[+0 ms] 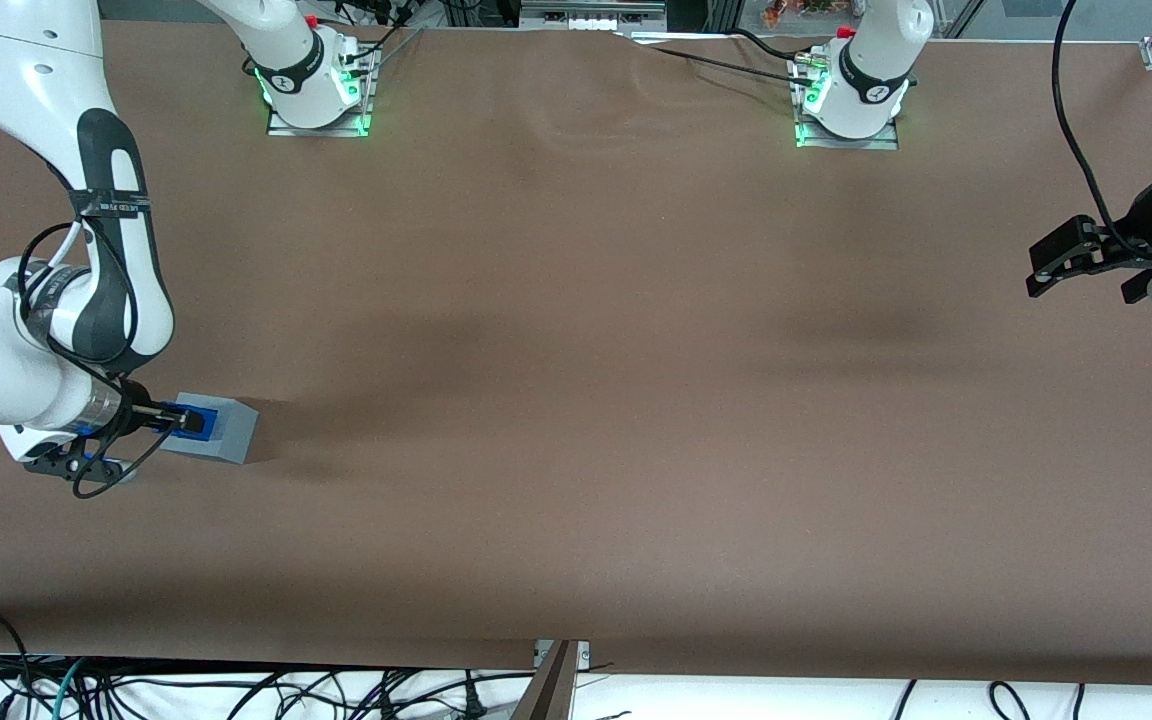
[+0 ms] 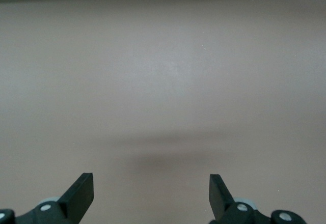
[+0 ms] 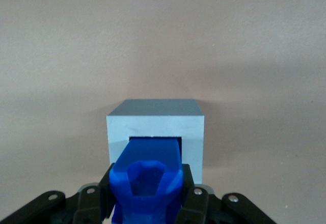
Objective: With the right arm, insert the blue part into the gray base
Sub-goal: 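Open the right gripper to release the blue block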
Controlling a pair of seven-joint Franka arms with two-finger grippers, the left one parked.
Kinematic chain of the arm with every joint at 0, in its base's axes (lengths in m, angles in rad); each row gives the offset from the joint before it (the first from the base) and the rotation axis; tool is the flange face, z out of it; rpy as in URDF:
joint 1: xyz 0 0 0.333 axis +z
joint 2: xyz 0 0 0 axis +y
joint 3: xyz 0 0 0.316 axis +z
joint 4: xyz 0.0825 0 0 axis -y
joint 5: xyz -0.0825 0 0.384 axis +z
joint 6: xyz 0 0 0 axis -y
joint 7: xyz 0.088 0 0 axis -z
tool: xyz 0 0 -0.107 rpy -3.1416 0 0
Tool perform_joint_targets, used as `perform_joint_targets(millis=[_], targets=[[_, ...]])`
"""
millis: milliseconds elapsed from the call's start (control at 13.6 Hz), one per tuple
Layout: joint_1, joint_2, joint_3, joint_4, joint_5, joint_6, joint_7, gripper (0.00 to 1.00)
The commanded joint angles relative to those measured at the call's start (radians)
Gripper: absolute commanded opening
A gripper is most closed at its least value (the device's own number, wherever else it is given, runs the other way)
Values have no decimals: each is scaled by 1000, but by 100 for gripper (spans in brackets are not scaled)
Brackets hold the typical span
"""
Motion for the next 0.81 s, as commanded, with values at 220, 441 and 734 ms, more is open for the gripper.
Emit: perform_joint_targets(millis=[220,441,734], targets=[[18,-44,0,184,-52,-261,43,99],[29,-75,-4,189,-63,-314,43,99],[33,-191,3,252,-102,-403,36,99]])
